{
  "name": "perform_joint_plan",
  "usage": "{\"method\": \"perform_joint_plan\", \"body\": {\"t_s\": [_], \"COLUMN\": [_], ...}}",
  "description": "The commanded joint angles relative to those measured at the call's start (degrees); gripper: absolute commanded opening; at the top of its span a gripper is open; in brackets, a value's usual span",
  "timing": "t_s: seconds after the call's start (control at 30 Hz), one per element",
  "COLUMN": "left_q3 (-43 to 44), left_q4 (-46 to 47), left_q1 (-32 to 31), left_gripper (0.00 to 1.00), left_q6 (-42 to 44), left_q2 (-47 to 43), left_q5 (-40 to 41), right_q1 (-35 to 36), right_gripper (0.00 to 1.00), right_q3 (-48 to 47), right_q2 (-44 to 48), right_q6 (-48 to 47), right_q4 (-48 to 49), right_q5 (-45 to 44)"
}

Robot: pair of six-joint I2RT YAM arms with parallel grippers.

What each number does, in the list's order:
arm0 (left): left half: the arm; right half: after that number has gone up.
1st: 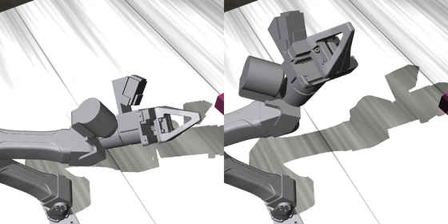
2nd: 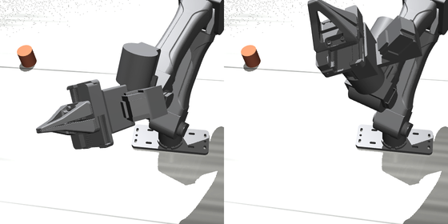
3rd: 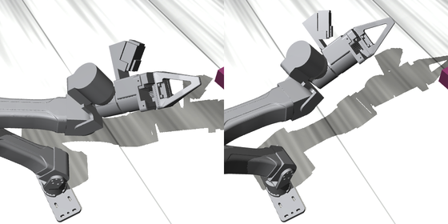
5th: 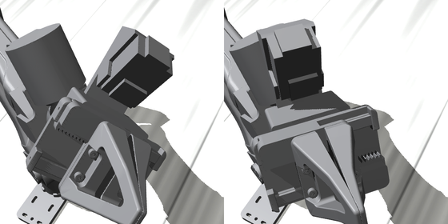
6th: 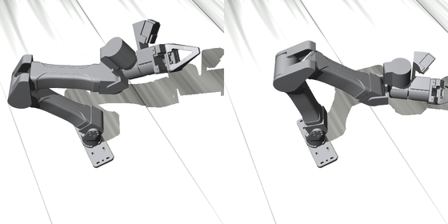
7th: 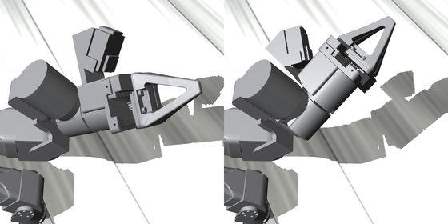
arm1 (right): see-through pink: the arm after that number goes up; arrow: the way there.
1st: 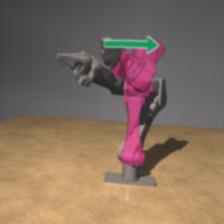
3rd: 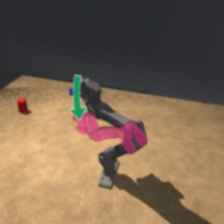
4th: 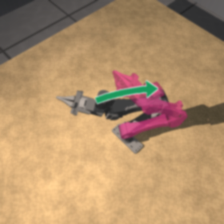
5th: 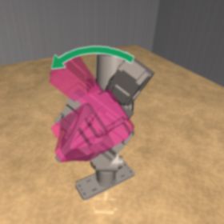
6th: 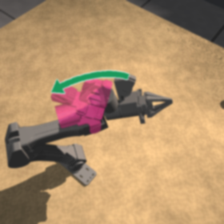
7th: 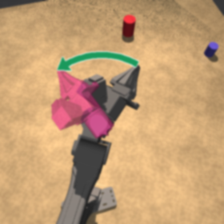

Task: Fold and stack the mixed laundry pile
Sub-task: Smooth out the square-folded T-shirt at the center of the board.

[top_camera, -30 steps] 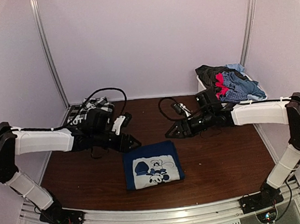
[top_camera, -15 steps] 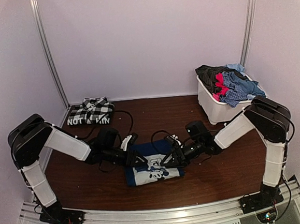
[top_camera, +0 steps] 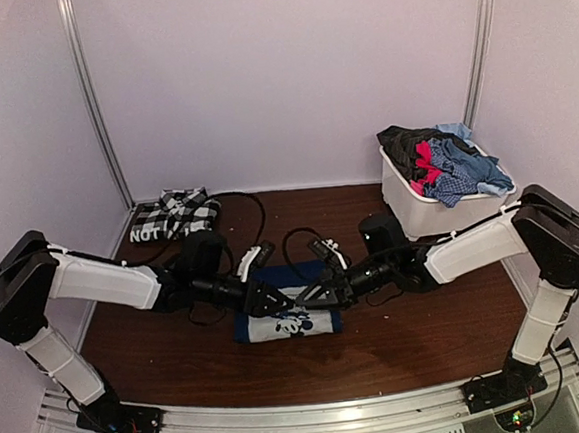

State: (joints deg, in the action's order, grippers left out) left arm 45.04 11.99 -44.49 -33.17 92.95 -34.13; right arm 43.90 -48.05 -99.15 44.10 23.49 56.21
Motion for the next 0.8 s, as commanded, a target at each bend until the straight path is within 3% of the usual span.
{"method": "perform_joint_plan", "body": {"t_s": [0.0, 0.17, 0.33, 0.47, 0.53, 0.6, 0.67, 0.77], "left_q3": [-5.48, -9.87, -15.98, -19.05, -19.47, -16.47, -11.85, -7.11], "left_q4": [8.3, 12.71, 19.94, 18.87, 15.45, 5.53, -4.36, -9.41], "left_q1": [-1.09, -0.23, 3.98, 5.19, 6.11, 5.32, 2.15, -4.09], "left_gripper": [0.54, 0.54, 0.54, 0.55, 0.56, 0.57, 0.58, 0.58], "left_q6": [-6.27, -7.61, -10.68, -9.79, -7.0, -0.46, 7.09, 16.67], "left_q2": [1.29, 5.29, 9.1, 6.27, 1.23, -6.25, -12.79, -16.61], "left_q5": [-4.25, -2.08, -1.78, -0.31, 1.81, 8.65, 18.16, 29.22], "right_q1": [2.71, 2.29, -0.77, -1.71, -1.71, -1.87, -2.72, -5.4], "right_gripper": [0.65, 0.64, 0.6, 0.6, 0.6, 0.61, 0.6, 0.6], "right_q3": [0.79, 4.79, 11.38, 14.41, 14.54, 14.5, 14.18, 13.49], "right_q2": [-5.29, -12.8, -15.0, -11.02, -6.19, -1.01, 3.96, 10.05], "right_q6": [7.15, 13.48, 12.57, 11.13, 8.84, 6.9, 5.47, 2.81], "right_q4": [9.68, 21.64, 22.51, 20.25, 15.64, 11.77, 7.89, 1.22], "right_q5": [-0.04, 0.98, -0.53, -0.87, -1.68, -2.85, -4.48, -8.03]}}
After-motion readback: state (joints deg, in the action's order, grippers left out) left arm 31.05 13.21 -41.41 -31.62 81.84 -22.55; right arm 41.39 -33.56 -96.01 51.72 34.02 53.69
